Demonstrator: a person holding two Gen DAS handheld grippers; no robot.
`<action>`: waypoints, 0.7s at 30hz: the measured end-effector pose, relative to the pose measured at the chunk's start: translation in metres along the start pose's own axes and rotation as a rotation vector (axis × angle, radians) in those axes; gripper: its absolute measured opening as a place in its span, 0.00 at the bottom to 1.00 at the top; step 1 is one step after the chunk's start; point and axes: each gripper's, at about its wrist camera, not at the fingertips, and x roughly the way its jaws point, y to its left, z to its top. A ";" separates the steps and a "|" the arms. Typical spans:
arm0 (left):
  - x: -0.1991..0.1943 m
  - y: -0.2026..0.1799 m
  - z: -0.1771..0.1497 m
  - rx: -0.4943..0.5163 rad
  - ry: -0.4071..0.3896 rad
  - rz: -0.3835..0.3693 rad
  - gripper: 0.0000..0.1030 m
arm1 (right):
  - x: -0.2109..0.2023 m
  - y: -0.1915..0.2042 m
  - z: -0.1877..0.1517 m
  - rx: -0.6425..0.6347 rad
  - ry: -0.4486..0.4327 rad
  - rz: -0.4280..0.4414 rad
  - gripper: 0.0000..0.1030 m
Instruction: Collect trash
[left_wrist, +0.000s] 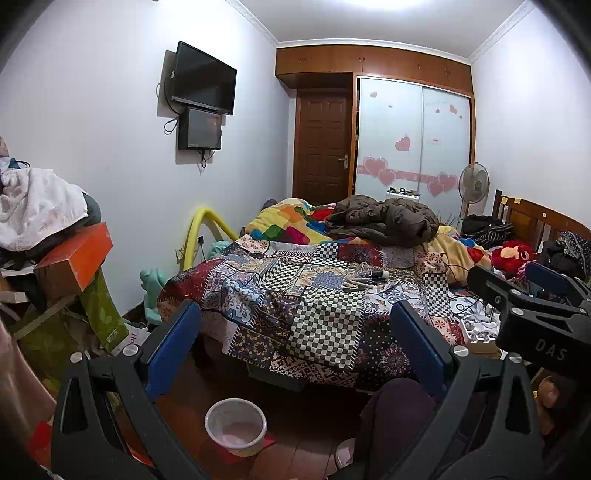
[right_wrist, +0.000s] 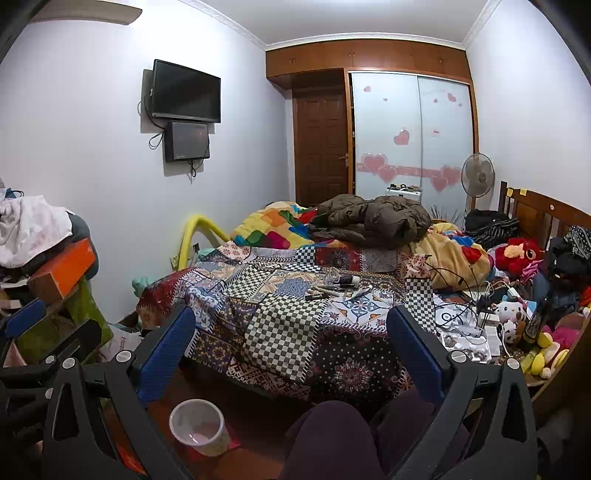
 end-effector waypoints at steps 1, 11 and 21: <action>0.000 0.000 0.000 0.001 -0.001 0.000 1.00 | 0.000 0.000 0.000 0.000 0.001 0.000 1.00; -0.002 -0.001 0.001 0.005 -0.008 0.005 1.00 | -0.001 0.000 0.000 0.002 -0.006 -0.001 1.00; -0.001 0.000 0.003 -0.006 0.000 0.010 1.00 | 0.002 -0.003 0.003 -0.001 0.004 0.001 1.00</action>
